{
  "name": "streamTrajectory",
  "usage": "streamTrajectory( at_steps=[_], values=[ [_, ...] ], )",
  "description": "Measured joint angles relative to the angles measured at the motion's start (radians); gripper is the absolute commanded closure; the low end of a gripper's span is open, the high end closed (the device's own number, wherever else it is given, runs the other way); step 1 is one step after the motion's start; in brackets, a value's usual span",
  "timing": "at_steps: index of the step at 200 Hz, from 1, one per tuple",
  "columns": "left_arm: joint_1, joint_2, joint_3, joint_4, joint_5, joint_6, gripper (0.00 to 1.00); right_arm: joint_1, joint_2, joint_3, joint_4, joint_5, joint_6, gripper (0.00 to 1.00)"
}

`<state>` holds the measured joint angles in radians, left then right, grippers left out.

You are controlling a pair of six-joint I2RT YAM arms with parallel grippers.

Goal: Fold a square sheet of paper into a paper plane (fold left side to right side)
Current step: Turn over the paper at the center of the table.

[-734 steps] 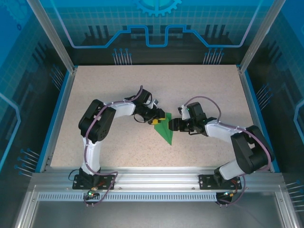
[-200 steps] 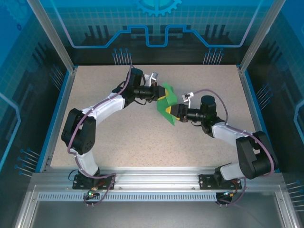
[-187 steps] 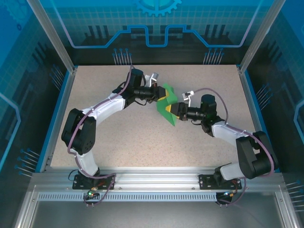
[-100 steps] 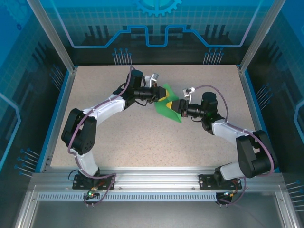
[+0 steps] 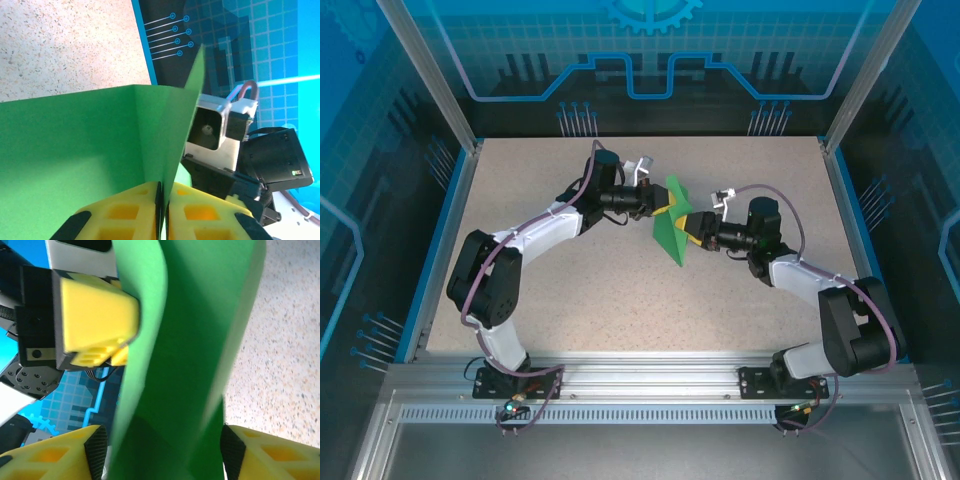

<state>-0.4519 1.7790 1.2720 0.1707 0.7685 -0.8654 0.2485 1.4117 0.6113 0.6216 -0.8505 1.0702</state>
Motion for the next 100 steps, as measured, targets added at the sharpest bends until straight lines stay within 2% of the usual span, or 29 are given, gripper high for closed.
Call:
streamTrajectory(
  at_steps=[35,65,100],
  values=[
    [0.000,0.000,-0.003,0.011,0.001,0.000,0.87,-0.001,-0.021,-0.012,0.000,-0.003,0.010,0.54],
    [0.000,0.000,-0.010,0.023,0.008,0.000,0.82,-0.001,-0.040,-0.012,-0.001,-0.003,0.014,0.66],
    [0.000,0.000,-0.015,0.018,0.012,0.008,0.69,-0.001,-0.048,-0.012,-0.035,-0.001,-0.011,0.76]
  ],
)
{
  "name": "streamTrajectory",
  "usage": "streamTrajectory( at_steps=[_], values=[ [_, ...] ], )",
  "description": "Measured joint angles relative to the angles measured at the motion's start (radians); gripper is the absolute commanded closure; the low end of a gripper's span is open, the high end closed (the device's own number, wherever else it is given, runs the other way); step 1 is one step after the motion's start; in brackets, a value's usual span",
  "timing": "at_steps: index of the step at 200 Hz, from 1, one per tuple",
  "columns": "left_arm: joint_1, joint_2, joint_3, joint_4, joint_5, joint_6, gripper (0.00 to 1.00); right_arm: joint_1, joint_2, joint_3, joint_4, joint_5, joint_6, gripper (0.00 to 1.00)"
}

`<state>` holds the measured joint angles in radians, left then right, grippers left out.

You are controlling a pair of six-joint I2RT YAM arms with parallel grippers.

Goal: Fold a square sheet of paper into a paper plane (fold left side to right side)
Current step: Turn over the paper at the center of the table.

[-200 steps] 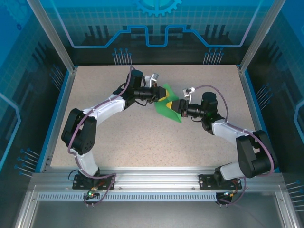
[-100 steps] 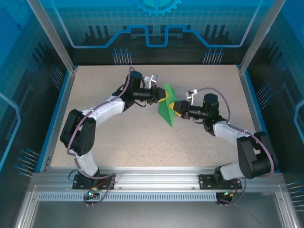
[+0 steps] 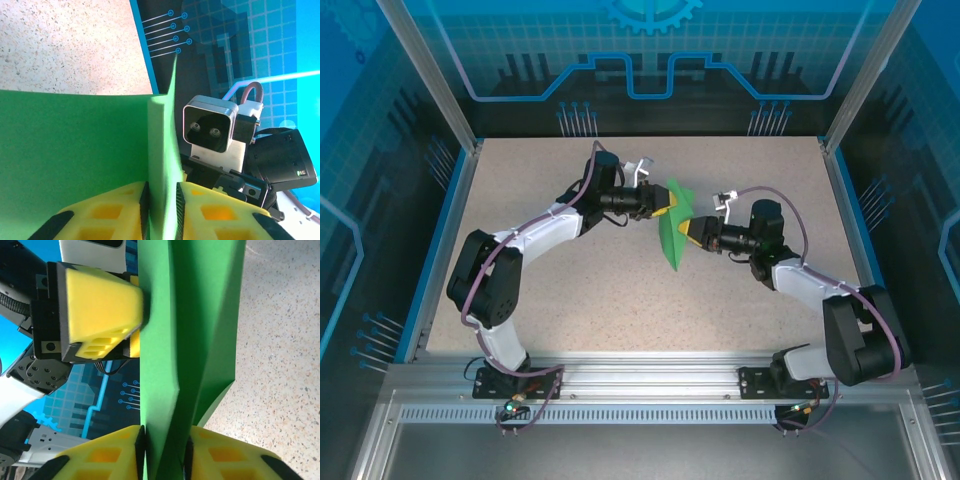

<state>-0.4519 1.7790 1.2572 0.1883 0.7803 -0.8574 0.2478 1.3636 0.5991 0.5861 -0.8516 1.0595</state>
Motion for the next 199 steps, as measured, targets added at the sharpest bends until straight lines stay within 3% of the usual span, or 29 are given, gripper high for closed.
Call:
streamTrajectory(
  at_steps=[63,109,129,153,199],
  values=[
    [0.011,-0.035,-0.019,-0.120,-0.043,0.111,0.36,0.000,-0.047,0.021,-0.211,0.044,-0.132,0.90],
    [0.119,-0.255,-0.098,-0.283,-0.143,0.217,0.26,0.015,-0.075,0.185,-0.599,0.187,-0.355,0.91],
    [0.154,-0.381,-0.105,-0.364,-0.221,0.286,0.22,0.080,-0.070,0.335,-0.832,0.359,-0.486,0.91],
    [0.154,-0.520,-0.110,-0.448,-0.326,0.346,0.19,0.243,-0.003,0.554,-1.093,0.668,-0.614,0.90],
    [0.154,-0.660,-0.146,-0.535,-0.515,0.393,0.17,0.498,0.341,0.864,-1.492,1.240,-0.695,0.91]
  ],
)
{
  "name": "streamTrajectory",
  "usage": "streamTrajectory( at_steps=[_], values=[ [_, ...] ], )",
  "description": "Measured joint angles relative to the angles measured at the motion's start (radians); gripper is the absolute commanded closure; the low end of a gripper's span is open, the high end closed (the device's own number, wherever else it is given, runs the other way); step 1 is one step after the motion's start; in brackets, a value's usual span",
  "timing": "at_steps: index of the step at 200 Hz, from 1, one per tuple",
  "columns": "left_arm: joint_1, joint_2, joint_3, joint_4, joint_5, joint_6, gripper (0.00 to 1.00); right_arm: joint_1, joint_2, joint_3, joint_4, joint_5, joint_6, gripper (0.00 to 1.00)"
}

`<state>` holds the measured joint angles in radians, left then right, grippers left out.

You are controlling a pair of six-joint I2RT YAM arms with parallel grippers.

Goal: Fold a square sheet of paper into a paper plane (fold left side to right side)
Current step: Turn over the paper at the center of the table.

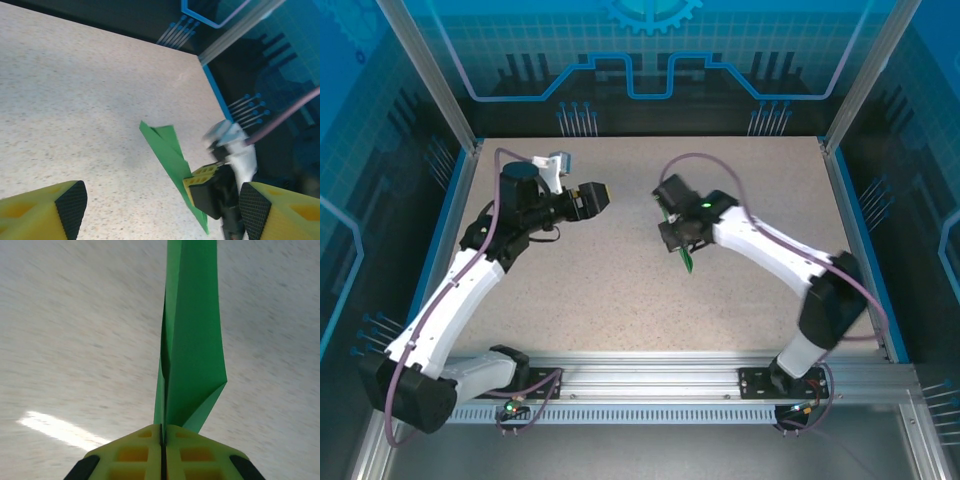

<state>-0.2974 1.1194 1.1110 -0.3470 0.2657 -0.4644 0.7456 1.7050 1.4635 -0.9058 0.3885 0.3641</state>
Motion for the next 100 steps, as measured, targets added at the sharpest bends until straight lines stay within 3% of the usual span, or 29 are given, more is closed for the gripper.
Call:
streamTrajectory(
  at_steps=[28,56,100],
  values=[
    [0.000,-0.025,-0.018,-0.029,-0.071,0.001,0.16,0.090,0.222,0.115,-0.192,0.246,0.002,0.91],
    [0.000,-0.037,-0.021,-0.046,-0.108,0.001,0.16,0.151,0.404,0.213,-0.312,0.379,0.008,0.89],
    [0.000,-0.039,-0.021,-0.066,-0.124,0.000,0.14,0.192,0.540,0.270,-0.359,0.356,-0.009,0.61]
  ],
)
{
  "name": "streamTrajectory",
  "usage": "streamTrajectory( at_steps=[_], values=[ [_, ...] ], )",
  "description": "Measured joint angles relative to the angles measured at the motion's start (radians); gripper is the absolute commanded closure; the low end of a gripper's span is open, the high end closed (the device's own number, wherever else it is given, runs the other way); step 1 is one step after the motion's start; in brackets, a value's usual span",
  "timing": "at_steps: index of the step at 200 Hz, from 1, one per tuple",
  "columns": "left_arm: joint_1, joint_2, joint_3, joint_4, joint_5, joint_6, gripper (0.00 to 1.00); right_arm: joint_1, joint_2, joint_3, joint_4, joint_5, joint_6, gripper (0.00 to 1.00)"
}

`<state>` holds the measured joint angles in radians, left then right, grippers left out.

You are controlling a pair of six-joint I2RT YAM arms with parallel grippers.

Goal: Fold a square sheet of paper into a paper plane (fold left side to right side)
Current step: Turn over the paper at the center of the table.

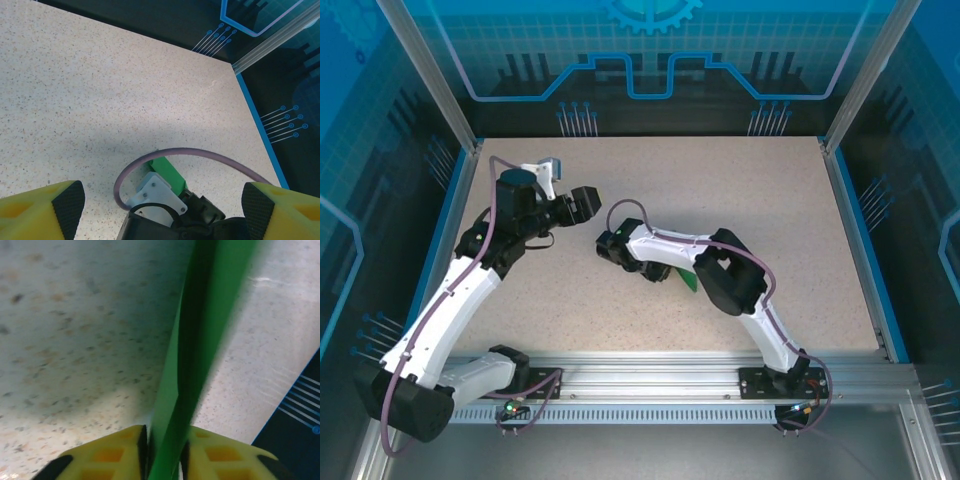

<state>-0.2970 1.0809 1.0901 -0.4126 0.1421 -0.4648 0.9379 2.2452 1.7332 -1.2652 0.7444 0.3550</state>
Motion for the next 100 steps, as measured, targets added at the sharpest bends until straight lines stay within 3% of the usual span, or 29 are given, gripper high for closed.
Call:
streamTrajectory(
  at_steps=[34,60,100],
  values=[
    [0.003,0.038,0.000,-0.016,0.004,-0.010,0.11,0.001,-0.050,-0.035,0.053,-0.123,-0.016,0.40],
    [0.024,0.084,-0.001,-0.020,0.033,-0.041,0.11,-0.008,-0.205,-0.154,0.129,-0.240,-0.014,0.27],
    [0.043,0.183,-0.045,0.045,0.150,-0.114,0.14,-0.080,-0.569,-0.388,0.288,-0.401,0.003,0.22]
  ],
)
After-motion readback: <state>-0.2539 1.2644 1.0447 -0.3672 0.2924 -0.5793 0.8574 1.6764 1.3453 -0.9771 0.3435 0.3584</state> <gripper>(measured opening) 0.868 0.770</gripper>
